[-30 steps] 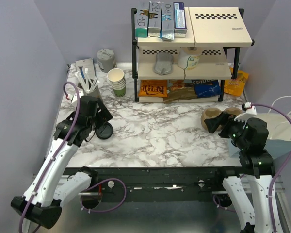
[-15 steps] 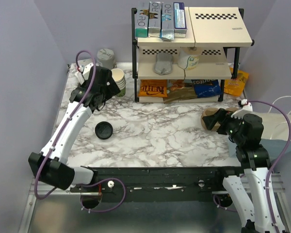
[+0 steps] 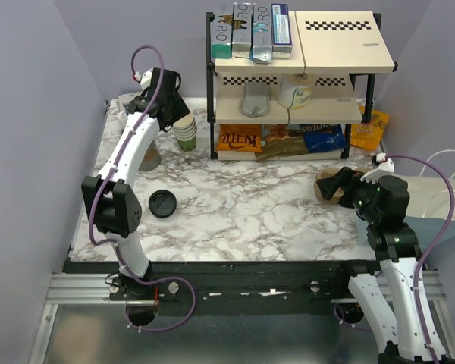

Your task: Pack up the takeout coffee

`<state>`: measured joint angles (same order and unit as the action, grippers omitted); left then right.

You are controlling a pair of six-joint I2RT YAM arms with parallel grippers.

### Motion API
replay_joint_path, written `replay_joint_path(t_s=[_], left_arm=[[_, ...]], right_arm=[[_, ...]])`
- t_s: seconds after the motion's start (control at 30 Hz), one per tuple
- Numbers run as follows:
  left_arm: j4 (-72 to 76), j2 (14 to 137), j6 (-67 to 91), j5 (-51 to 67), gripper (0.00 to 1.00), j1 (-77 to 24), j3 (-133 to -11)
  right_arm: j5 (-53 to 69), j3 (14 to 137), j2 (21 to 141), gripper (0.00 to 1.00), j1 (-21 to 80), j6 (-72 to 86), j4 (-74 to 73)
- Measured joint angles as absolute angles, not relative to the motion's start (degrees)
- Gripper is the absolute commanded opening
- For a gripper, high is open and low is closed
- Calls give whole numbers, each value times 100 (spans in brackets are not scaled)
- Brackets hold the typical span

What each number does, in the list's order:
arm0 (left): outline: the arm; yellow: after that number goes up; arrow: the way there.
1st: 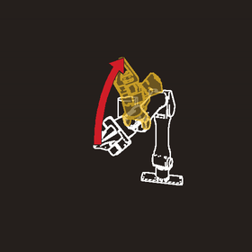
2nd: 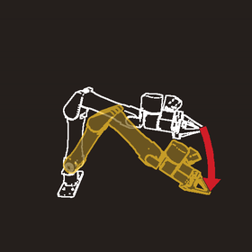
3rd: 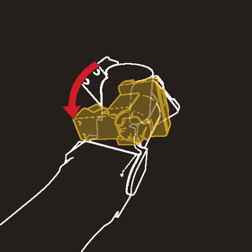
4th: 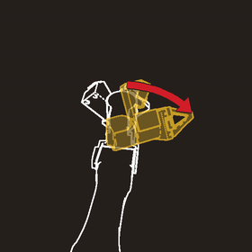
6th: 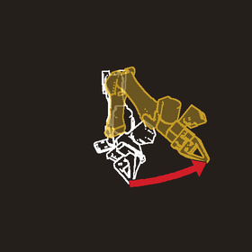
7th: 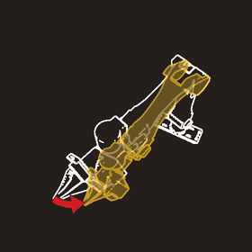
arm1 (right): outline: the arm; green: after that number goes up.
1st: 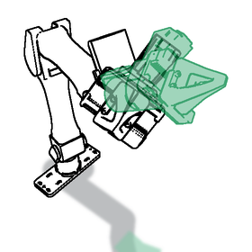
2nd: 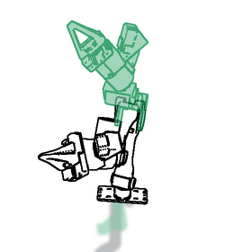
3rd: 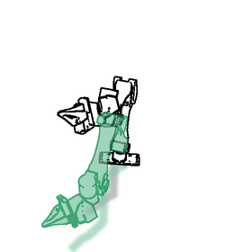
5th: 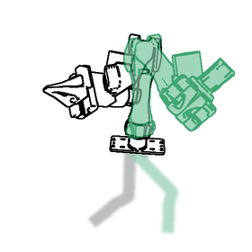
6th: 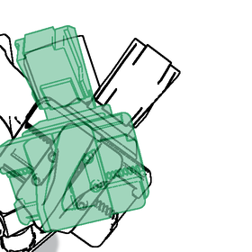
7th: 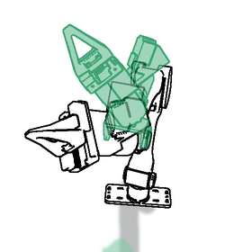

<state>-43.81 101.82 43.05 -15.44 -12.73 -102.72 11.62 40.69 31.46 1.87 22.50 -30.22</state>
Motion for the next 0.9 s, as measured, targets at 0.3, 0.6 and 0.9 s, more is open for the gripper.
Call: replay_joint_path(t_s=[0.3,0.6,0.9], left_arm=[[-4648,10853,4198,-1708,63,-1039,-10836],[-4665,11262,4097,-1625,50,-923,-11216],[-4724,11607,4034,-1494,18,-923,-11474]], right_arm=[[794,4069,3188,100,187,2248,-3000],[552,4069,3439,100,187,2248,-2989],[384,4071,3498,100,187,2222,-2987]])
